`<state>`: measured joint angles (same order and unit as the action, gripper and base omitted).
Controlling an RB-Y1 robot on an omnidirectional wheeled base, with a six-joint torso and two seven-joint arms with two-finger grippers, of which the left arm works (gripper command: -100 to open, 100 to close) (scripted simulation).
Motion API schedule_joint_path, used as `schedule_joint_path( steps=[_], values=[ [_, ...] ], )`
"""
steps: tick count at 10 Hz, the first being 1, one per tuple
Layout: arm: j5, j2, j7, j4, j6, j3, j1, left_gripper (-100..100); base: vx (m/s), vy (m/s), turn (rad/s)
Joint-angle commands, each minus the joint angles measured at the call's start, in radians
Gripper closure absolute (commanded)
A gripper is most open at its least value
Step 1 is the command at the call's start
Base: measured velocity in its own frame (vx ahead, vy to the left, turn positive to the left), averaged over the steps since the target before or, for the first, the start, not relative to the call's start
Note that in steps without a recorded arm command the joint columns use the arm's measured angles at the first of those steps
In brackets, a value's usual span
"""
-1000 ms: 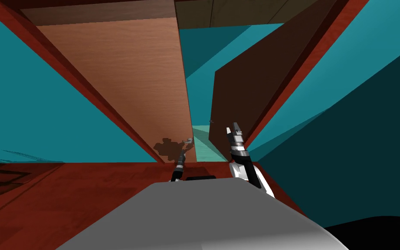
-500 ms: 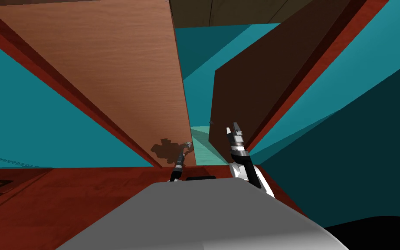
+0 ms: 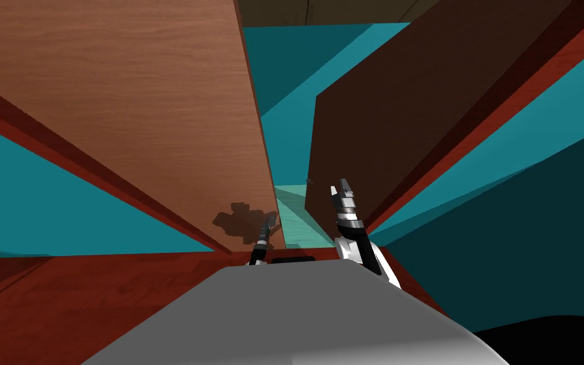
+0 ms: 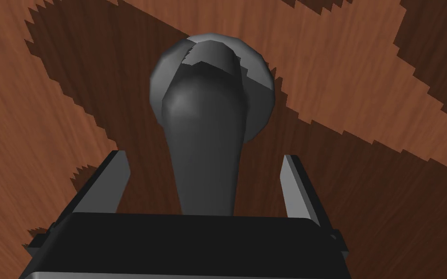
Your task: Push the door open
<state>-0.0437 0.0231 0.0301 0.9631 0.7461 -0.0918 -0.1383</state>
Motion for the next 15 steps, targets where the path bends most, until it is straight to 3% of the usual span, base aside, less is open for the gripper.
schedule_joint_path(
  steps=[1, 2, 7, 15],
  values=[
    [0.000, 0.000, 0.000, 0.000, 0.000, 0.000, 0.000, -100, 0.080, -0.001, -0.004],
    [0.000, 0.000, 0.000, 0.000, 0.000, 0.000, 0.000, 100, -0.009, -0.001, 0.006],
    [0.000, 0.000, 0.000, 0.000, 0.000, 0.000, 0.000, 100, -0.009, 0.001, -0.003],
    [-0.029, 0.022, 0.030, -0.010, -0.003, 0.068, 0.018, 100, 0.179, -0.038, 0.054]
  ],
)
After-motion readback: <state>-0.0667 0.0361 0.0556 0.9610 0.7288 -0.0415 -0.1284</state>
